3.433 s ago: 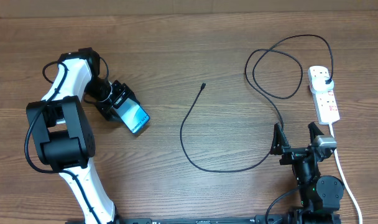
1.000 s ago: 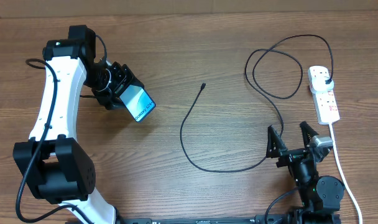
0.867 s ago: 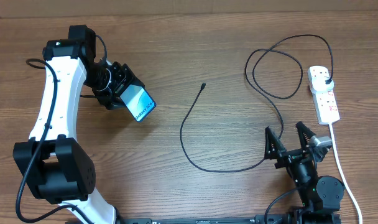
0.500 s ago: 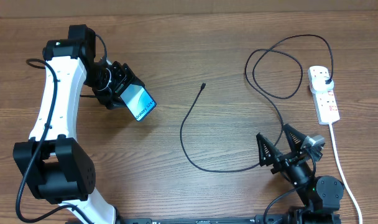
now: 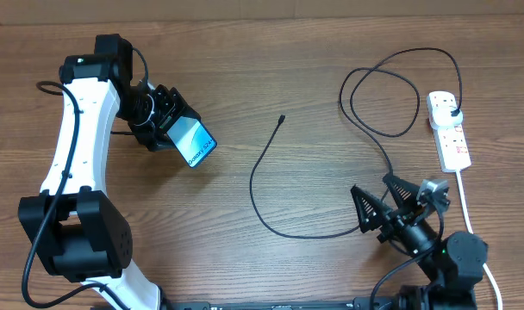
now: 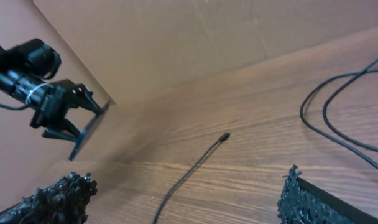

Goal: Plug charger to phone and switch on socket
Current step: 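Move the right gripper toward the black cable's USB-C end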

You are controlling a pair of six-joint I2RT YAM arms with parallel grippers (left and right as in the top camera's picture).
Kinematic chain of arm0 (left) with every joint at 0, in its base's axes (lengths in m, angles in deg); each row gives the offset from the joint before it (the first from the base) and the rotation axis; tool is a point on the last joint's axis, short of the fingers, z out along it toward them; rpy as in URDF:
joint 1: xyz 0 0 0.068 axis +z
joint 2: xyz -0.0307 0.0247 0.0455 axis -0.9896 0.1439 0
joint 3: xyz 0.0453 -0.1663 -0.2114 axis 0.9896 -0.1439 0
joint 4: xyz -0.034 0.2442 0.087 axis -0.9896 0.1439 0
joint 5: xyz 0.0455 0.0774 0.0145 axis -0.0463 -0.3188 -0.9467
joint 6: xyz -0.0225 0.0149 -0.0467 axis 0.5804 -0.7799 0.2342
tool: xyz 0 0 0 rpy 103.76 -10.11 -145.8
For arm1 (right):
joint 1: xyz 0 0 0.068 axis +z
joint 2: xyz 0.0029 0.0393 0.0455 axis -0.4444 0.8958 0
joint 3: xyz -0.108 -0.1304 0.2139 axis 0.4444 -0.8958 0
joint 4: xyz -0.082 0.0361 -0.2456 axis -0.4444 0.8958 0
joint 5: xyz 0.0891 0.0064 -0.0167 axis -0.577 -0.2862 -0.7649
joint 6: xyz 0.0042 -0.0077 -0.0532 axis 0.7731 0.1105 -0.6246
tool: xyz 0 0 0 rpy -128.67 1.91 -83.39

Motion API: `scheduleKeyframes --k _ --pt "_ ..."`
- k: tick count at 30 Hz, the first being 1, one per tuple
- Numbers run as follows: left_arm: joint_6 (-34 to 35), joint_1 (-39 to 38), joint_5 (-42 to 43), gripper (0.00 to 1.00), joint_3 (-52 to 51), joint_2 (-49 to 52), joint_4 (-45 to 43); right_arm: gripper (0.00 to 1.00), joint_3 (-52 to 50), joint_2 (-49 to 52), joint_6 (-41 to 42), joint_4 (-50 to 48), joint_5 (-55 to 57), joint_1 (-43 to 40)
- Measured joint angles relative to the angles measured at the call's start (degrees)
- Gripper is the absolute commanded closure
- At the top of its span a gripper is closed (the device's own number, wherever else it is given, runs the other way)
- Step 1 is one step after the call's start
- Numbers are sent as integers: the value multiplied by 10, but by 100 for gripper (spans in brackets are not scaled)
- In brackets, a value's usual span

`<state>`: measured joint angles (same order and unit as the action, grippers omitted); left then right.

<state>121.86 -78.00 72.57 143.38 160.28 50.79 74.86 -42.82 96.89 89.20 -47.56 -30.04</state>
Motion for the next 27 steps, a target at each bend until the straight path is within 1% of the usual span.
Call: scheduleKeyframes --k 4,7,9,11,15,17,24,25,27 --pt "0 0 1 34 0 0 0 0 67 76 1 59 -3 0" --pt "0 0 2 34 0 0 -1 0 139 151 0 144 -7 0" --pt "5 0 2 33 0 0 -2 0 191 207 0 177 -10 0" --pt "13 0 2 33 0 0 -2 0 225 239 0 189 -21 0" --pt "21 0 2 33 0 0 -2 0 278 294 0 181 -65 0" --pt "27 0 2 33 0 0 -2 0 285 309 3 167 -92 0" --pt "37 0 2 33 0 0 -2 0 285 378 114 152 -130 0" --pt "40 0 3 33 0 0 -2 1 285 392 126 151 -132 0" --pt "45 0 4 32 0 0 -1 6 285 412 138 148 -137 1"
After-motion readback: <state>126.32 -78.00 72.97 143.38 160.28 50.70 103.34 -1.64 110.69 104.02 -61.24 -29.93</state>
